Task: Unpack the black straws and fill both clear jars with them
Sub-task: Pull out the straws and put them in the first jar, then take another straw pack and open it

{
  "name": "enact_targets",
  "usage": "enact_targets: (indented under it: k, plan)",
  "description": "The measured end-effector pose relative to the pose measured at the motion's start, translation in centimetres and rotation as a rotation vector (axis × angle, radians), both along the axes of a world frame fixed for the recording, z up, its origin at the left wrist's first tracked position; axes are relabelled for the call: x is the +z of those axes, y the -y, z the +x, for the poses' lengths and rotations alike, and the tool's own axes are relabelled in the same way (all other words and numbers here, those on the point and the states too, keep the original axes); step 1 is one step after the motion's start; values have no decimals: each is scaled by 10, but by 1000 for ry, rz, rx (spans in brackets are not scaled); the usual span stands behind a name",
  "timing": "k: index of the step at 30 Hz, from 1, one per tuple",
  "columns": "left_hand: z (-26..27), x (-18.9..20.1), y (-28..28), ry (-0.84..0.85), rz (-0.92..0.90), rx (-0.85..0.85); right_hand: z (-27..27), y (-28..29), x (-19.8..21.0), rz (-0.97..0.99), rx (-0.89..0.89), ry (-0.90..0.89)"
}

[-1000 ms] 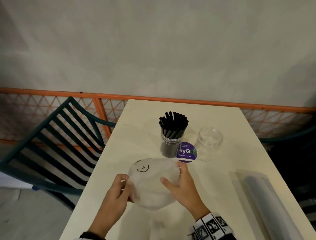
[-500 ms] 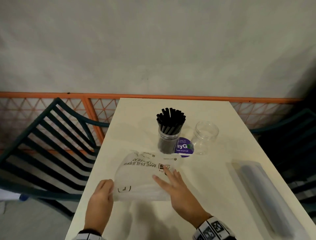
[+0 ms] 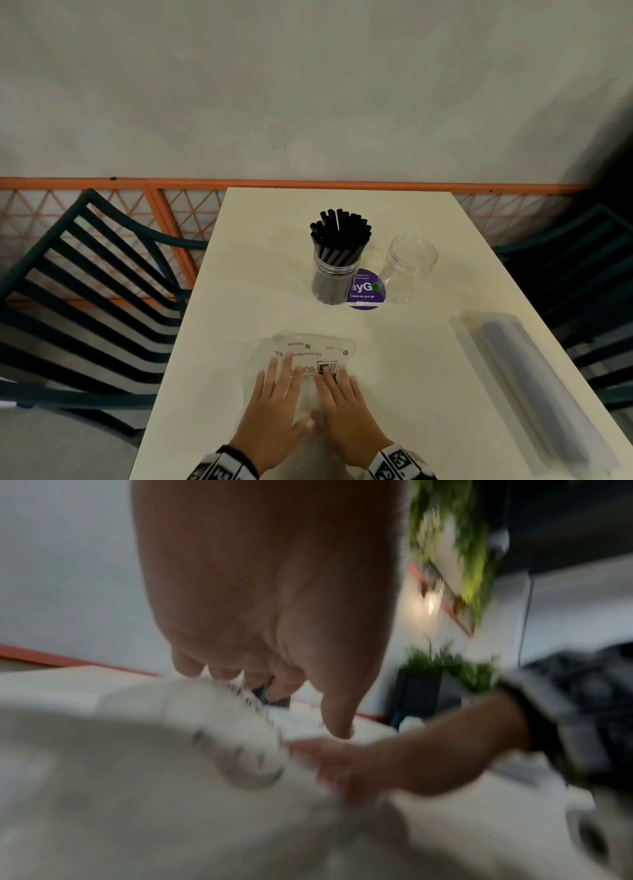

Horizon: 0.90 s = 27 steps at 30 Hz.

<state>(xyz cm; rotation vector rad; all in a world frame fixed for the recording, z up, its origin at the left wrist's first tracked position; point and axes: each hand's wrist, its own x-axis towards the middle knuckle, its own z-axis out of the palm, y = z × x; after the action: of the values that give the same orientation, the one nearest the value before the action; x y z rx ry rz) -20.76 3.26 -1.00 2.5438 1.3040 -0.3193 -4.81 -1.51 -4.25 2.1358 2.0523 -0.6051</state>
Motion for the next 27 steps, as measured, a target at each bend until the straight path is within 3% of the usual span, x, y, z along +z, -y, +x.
enact_targets:
  k: [5, 7, 9, 11, 13, 16, 19, 24, 27]
  plan:
    - [-27, -51, -16, -20, -214, -12, 14, -2, 0, -74, 32, 16]
    - [-28, -56, -18, -24, -213, 37, 21, 1, 2, -20, 78, -197]
    - [-21, -39, -18, -22, -149, 69, 27, 1, 11, 63, -55, -455]
    - [-17, -24, -20, -10, -77, 91, 39, 5, 25, 191, -223, -559]
    - [-13, -9, -21, 41, -38, 98, 64, 12, 32, 353, -375, -525]
    - [1, 17, -18, 142, -117, 72, 122, 27, 38, 568, -534, -333]
    - [23, 33, -11, 336, -40, 23, 193, 43, 43, 617, -673, -136]
    - [84, 55, 3, 512, -79, 36, 271, 75, 45, 374, -995, 3]
    - [113, 57, 9, 545, -158, 55, 283, 85, 43, 122, -1024, -37]
